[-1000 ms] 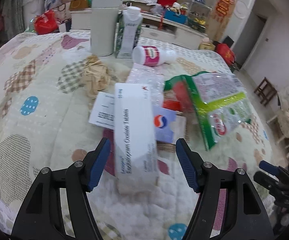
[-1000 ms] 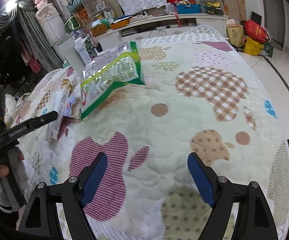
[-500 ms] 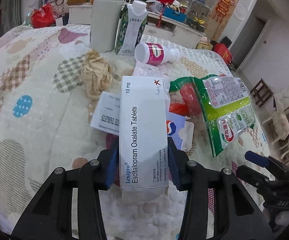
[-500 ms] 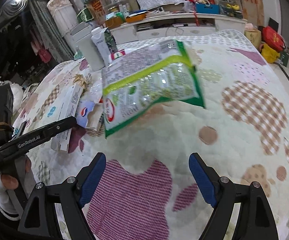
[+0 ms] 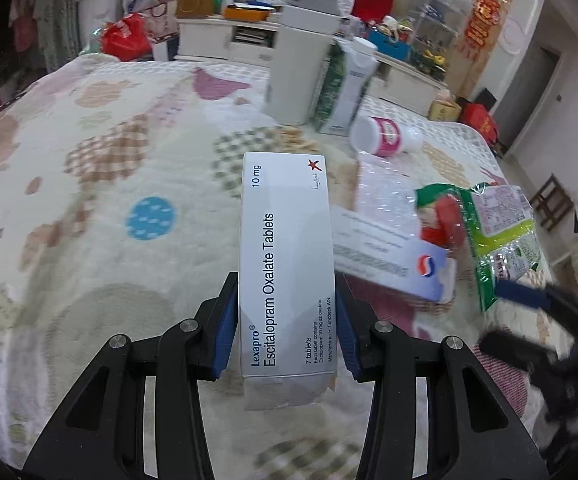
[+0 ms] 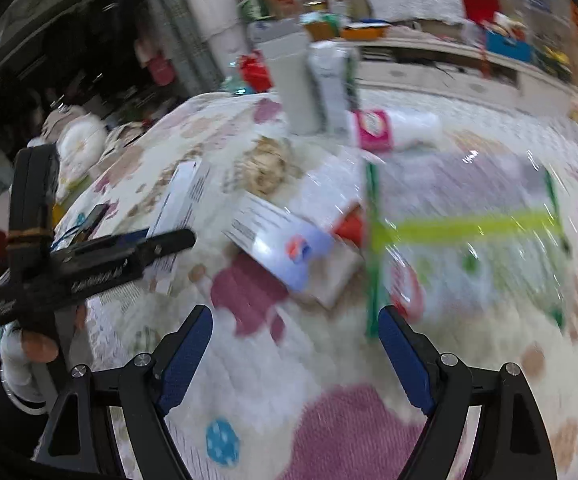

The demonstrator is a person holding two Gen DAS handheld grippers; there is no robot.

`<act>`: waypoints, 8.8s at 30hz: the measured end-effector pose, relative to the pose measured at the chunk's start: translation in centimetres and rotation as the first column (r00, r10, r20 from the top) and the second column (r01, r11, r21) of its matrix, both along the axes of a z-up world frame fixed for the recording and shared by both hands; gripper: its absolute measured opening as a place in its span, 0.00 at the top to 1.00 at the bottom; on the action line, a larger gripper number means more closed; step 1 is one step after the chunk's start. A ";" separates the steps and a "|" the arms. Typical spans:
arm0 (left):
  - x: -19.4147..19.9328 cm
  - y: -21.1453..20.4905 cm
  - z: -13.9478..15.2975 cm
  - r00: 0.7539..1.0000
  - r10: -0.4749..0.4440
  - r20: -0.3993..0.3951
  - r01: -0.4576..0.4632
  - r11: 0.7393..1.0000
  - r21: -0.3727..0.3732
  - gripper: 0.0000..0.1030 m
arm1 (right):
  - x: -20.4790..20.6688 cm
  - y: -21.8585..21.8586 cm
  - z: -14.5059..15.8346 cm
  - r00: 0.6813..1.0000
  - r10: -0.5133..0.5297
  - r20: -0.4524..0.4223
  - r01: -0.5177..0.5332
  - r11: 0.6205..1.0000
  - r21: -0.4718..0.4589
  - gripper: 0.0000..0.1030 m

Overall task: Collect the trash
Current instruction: 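Grasp the white Escitalopram box with the left tool while the right tool grasps the Levamlodipine box, then carry both medicine boxes over the black trash bin, then open both tools to drop the medicine boxes into the bin, then move both tools back over the quilt toward the remaining bags, then grasp the clear plastic bag with the left tool while the right tool grasps the green snack bag, then carry the plastic bag and green snack bag toward the black trash bin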

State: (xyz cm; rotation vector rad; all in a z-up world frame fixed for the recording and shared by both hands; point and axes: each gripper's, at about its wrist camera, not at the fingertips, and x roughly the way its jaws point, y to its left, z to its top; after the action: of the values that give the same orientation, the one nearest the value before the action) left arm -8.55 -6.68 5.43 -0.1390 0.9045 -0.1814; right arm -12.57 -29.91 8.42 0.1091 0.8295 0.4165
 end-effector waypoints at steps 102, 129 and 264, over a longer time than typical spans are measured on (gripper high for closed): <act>-11.6 -33.3 1.7 0.804 -0.594 0.025 0.595 0.803 -0.029 0.59 | -23.2 -26.7 -1.7 0.784 -0.619 0.037 0.618 0.785 0.030 0.52; -13.5 -45.0 0.1 0.648 -0.761 -0.007 0.752 0.641 -0.153 0.51 | -26.9 -37.5 -4.8 0.576 -0.817 -0.028 0.818 0.575 0.037 0.46; -7.6 -23.1 2.9 0.868 -0.494 0.055 0.497 0.865 -0.068 0.50 | -20.0 -25.9 -0.8 0.865 -0.501 -0.010 0.490 0.841 0.230 0.86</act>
State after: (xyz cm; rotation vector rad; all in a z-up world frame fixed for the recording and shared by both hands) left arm -16.18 -29.82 8.32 0.0280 0.8831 -0.7011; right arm -32.53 -55.79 7.60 0.5141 0.6689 0.0176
